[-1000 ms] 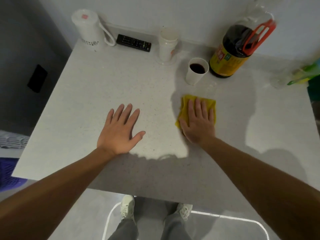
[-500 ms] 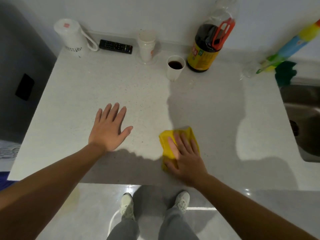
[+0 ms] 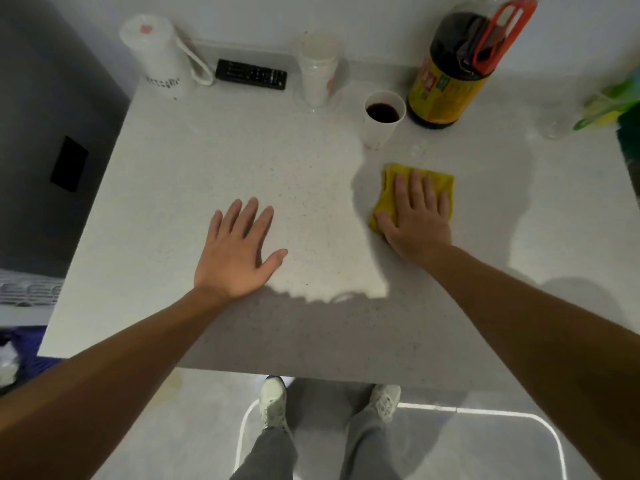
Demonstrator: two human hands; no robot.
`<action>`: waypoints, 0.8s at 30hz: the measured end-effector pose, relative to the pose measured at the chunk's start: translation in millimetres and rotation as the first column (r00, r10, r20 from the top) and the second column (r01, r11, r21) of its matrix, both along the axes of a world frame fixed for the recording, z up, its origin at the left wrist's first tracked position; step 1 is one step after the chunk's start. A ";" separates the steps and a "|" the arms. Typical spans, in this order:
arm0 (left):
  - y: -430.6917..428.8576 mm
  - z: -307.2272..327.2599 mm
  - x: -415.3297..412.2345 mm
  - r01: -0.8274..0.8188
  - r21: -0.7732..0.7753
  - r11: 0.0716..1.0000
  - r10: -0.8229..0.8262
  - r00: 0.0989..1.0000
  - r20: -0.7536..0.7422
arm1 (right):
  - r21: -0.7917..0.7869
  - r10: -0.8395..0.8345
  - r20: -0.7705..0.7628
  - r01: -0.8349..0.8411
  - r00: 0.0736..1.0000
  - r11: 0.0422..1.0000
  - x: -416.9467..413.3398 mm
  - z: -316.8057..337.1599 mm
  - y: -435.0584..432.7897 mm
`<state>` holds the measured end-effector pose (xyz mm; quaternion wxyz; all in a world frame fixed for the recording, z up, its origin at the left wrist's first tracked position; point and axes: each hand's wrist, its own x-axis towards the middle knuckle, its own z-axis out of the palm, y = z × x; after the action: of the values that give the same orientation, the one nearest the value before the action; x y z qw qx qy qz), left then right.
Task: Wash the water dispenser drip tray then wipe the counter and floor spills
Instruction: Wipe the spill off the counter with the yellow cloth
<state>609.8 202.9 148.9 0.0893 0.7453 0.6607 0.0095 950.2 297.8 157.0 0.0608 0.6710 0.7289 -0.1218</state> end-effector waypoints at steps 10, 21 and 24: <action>-4.1 5.4 2.9 0.014 0.018 1.000 -0.014 1.000 0.010 | 0.106 0.277 -0.174 -0.262 0.945 0.959 -26.5 2.7 -182.6; -2.8 3.1 5.6 0.008 0.011 1.000 -0.008 1.000 0.012 | -0.001 -0.362 -0.030 0.362 0.932 0.932 143.1 18.3 -134.7; -1.0 2.3 3.2 0.005 0.023 1.000 -0.005 1.000 0.004 | -0.003 -0.311 -0.015 0.311 0.950 0.950 138.0 9.5 -40.9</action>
<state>613.0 201.9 151.2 0.0821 0.7479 0.6584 0.0182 1088.2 256.8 166.5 0.0355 0.7764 0.6146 -0.1352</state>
